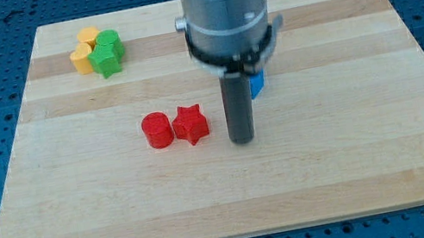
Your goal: Slide red star closer to blue cube
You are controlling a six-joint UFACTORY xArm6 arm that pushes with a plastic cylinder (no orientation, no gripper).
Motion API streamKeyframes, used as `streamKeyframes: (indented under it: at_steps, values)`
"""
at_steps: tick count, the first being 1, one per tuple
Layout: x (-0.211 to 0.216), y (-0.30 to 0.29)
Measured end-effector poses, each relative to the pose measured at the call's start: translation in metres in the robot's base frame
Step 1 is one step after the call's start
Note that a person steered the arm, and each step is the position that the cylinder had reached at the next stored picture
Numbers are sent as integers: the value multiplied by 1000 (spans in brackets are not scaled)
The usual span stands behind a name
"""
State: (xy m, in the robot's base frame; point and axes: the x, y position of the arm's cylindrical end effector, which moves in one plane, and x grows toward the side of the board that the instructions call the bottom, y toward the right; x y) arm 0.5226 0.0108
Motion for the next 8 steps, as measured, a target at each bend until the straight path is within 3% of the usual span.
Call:
streamKeyframes:
  at_steps: [1, 2, 3, 5, 8]
  values:
    - [17, -72]
    - [-14, -138]
    - [-34, -153]
    - [-37, -93]
    - [-44, -50]
